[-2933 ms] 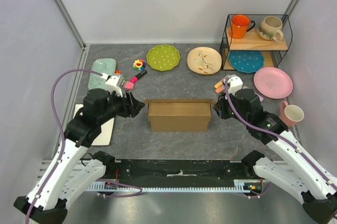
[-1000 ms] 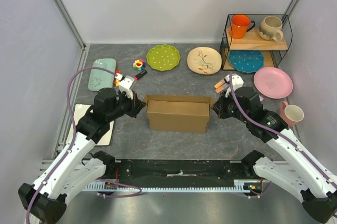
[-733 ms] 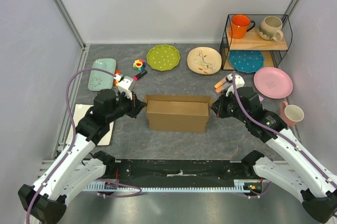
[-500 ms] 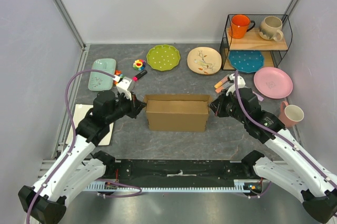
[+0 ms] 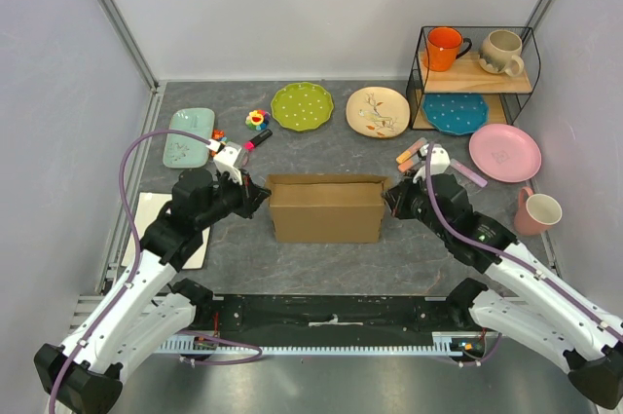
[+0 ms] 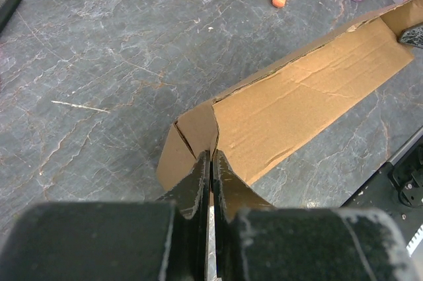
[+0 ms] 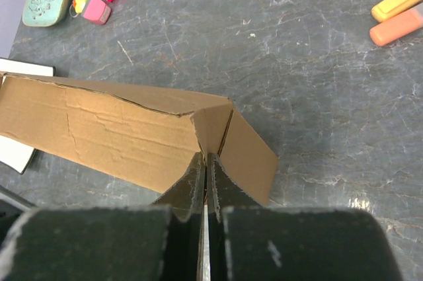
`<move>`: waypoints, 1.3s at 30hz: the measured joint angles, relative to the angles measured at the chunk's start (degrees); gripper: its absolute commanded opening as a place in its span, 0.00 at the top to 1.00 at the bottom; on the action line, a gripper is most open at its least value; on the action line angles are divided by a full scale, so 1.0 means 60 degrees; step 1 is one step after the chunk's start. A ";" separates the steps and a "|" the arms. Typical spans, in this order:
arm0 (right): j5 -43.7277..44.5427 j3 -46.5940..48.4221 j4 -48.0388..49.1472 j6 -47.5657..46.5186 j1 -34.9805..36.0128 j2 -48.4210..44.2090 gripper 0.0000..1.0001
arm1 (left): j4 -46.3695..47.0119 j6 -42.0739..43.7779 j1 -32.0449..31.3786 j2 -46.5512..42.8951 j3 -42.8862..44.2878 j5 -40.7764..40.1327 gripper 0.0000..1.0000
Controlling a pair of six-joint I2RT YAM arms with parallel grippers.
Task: Fold the paper box
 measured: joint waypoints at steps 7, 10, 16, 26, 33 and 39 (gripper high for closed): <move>0.1031 -0.0266 0.0419 -0.0222 0.0710 0.0011 1.00 | -0.0004 -0.0109 0.0000 -0.0007 -0.0004 -0.0164 0.97; 0.1268 -0.0277 0.0455 -0.0248 0.0903 0.0025 1.00 | -0.0011 -0.0255 0.0000 -0.0015 0.0000 -0.0266 0.98; 0.1559 -0.0280 0.0459 -0.0310 0.1093 0.0044 1.00 | -0.0011 -0.0758 0.0000 -0.0007 0.0004 -0.0346 0.98; 0.1912 -0.0433 0.0692 -0.0313 0.1268 0.0033 1.00 | -0.0007 -0.1519 0.0011 0.0044 0.0022 -0.0441 0.98; 0.1993 -0.0532 0.0754 -0.0317 0.1344 -0.0080 1.00 | 0.0328 -0.1512 0.0007 -0.0055 -0.0259 -0.0539 0.98; 0.2069 -0.0674 0.0907 -0.0324 0.1399 -0.0171 1.00 | 0.1184 -0.1504 -0.0160 -0.0273 -0.0933 -0.0994 0.98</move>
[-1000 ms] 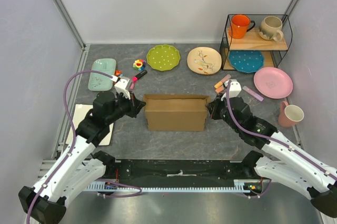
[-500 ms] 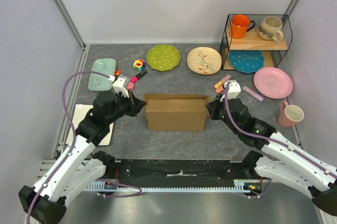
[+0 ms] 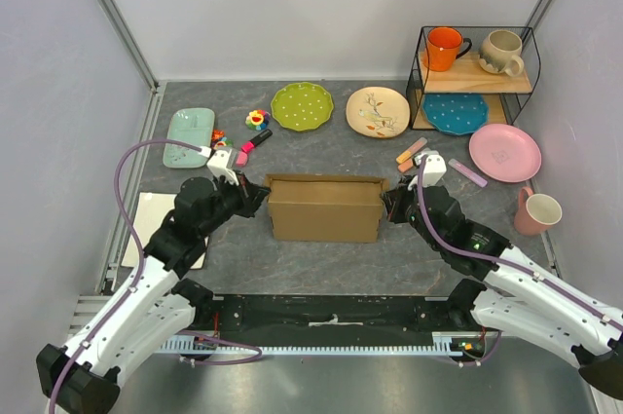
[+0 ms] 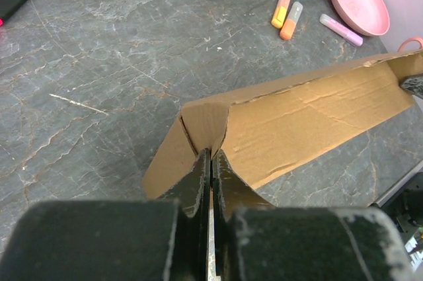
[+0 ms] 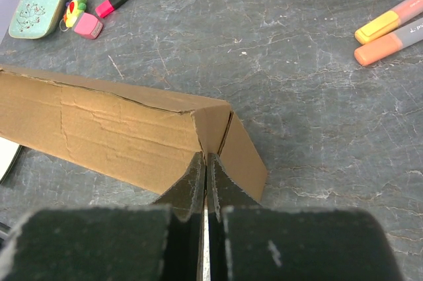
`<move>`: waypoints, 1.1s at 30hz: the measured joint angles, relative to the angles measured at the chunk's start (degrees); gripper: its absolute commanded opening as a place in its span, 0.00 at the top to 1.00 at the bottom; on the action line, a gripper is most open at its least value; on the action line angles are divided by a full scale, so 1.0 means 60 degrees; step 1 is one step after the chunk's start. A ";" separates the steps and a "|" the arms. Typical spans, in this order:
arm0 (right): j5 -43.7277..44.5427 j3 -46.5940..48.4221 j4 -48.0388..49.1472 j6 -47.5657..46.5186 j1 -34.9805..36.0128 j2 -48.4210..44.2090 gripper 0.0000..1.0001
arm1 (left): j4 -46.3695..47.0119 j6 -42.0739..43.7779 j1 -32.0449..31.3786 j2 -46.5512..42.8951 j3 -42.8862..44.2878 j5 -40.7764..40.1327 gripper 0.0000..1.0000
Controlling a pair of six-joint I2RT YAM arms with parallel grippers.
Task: Fold the paper box
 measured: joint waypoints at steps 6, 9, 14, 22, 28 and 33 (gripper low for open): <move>0.0051 -0.0135 0.0193 -0.0018 0.0047 -0.0084 0.93 | 0.0401 0.0018 -0.0248 0.0149 -0.0270 -0.0648 0.98; 0.0000 -0.0171 0.0164 0.0000 0.0080 -0.0208 0.68 | 0.0466 0.0022 -0.0321 0.0306 -0.0208 -0.0871 0.98; -0.0324 -0.0175 -0.0368 0.0036 0.0233 -0.0634 0.44 | 0.0444 0.0022 -0.0372 0.0255 -0.0200 -0.1067 0.98; -0.0186 0.0430 -0.1413 -0.0248 0.0237 -0.0761 0.41 | 0.0255 0.0018 -0.0379 0.0095 -0.0200 -0.1118 0.98; 0.0080 0.0739 -0.1453 -0.0532 0.0237 -0.0678 0.44 | 0.0219 0.0018 -0.0379 0.0062 -0.0200 -0.1107 0.98; 0.0131 0.0812 -0.1421 -0.0765 0.0237 -0.0535 0.54 | 0.0197 0.0011 -0.0379 0.0040 -0.0200 -0.1056 0.98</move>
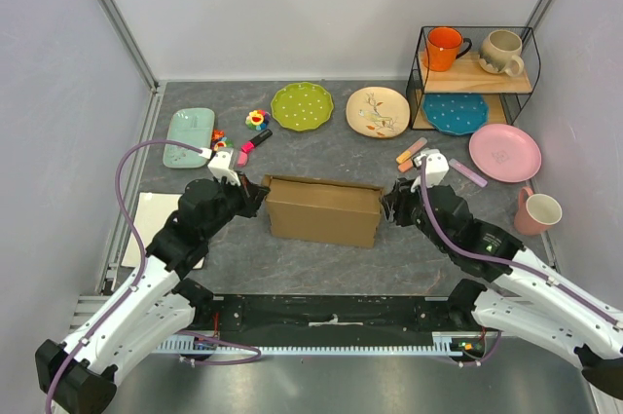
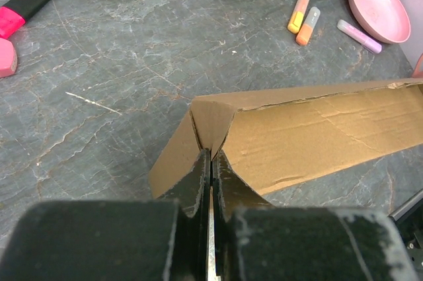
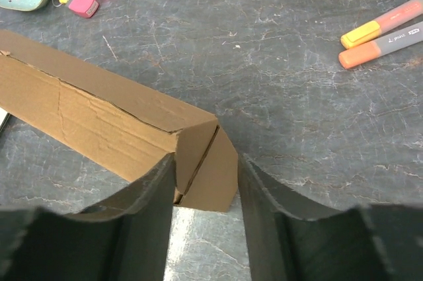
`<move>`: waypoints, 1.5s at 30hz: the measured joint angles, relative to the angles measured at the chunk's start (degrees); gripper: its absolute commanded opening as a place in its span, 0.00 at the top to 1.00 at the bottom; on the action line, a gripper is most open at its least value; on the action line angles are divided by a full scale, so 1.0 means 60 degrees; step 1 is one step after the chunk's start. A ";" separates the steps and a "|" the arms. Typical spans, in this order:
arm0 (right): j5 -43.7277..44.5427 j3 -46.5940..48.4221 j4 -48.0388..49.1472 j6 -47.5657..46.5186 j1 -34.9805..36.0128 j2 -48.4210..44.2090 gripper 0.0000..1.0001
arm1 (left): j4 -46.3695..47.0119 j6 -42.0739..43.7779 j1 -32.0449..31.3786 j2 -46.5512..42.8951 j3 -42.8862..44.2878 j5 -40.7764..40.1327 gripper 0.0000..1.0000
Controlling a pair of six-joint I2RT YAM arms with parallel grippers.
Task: Fold the paper box
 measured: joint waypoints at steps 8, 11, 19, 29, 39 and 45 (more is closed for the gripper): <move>-0.0015 0.0022 0.0430 -0.0186 0.0011 0.0339 0.93 | 0.0007 -0.0044 0.0000 -0.0004 0.0000 0.0098 0.98; 0.0033 0.0022 0.0557 -0.0219 0.0007 0.0412 1.00 | 0.0015 -0.0084 0.0000 -0.0004 -0.0007 0.0131 0.98; 0.0135 -0.0532 0.1122 -0.0055 0.0007 0.0142 1.00 | 0.0047 -0.0237 0.0000 -0.0135 -0.0080 0.0160 0.91; 0.0138 -0.1115 0.1770 0.0299 0.0007 -0.0058 1.00 | -0.0605 -0.0288 0.0000 -0.0160 0.0295 0.0302 0.73; 0.0178 -0.1115 0.1840 0.0302 0.0000 0.0029 1.00 | -0.1421 -0.0127 0.0000 -0.0280 0.1140 0.0244 0.73; 0.0175 -0.1115 0.1836 0.0302 0.0000 0.0025 1.00 | -0.1410 0.0036 0.0000 0.0080 0.1315 0.0197 0.74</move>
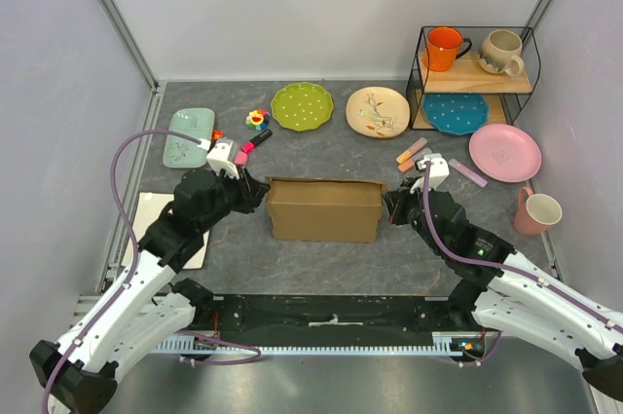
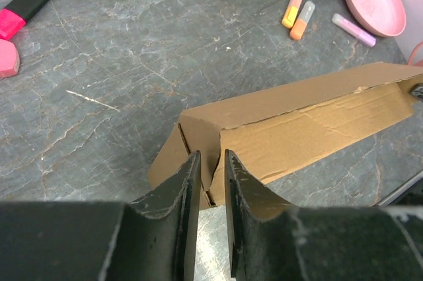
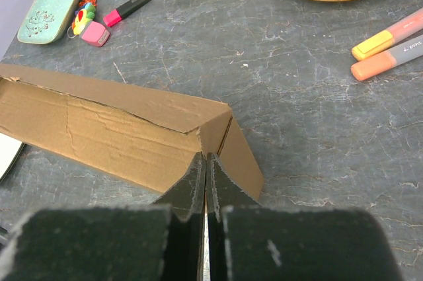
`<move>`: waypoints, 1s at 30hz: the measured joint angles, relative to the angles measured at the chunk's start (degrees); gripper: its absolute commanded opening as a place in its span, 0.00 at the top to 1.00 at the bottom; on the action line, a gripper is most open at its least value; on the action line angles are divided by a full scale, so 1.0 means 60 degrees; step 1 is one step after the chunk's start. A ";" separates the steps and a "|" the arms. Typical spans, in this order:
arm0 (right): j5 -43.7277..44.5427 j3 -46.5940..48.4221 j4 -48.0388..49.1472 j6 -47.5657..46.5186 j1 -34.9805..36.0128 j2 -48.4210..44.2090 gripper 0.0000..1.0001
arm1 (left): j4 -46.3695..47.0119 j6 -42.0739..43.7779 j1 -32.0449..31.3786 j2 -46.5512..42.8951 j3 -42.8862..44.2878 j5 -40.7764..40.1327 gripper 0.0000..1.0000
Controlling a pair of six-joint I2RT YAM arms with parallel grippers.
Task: Fold the paper box
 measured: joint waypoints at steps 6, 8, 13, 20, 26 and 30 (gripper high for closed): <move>-0.0004 0.0000 -0.0007 0.0015 0.0000 -0.0018 1.00 | 0.0025 0.0135 0.0000 0.0412 0.0036 0.0000 0.83; -0.0007 -0.0007 -0.0022 0.0018 0.0000 -0.0040 1.00 | 0.0033 0.0164 0.0000 0.0455 0.0073 0.0000 0.83; -0.0036 -0.0025 -0.0029 0.0055 0.0000 -0.0066 1.00 | 0.0022 0.0208 0.0000 0.0503 0.0146 0.0000 0.77; -0.0047 -0.0044 -0.0029 0.0073 0.0000 -0.0091 1.00 | 0.0102 0.0233 0.0000 0.0503 0.0255 0.0000 0.82; -0.0051 -0.0066 -0.0022 0.0087 0.0000 -0.0109 1.00 | 0.0106 0.0335 0.0000 0.0510 0.0255 -0.0022 0.98; -0.0051 -0.0080 0.0000 0.0087 0.0000 -0.0117 1.00 | 0.0200 0.0372 0.0000 0.0506 0.0200 -0.0004 0.98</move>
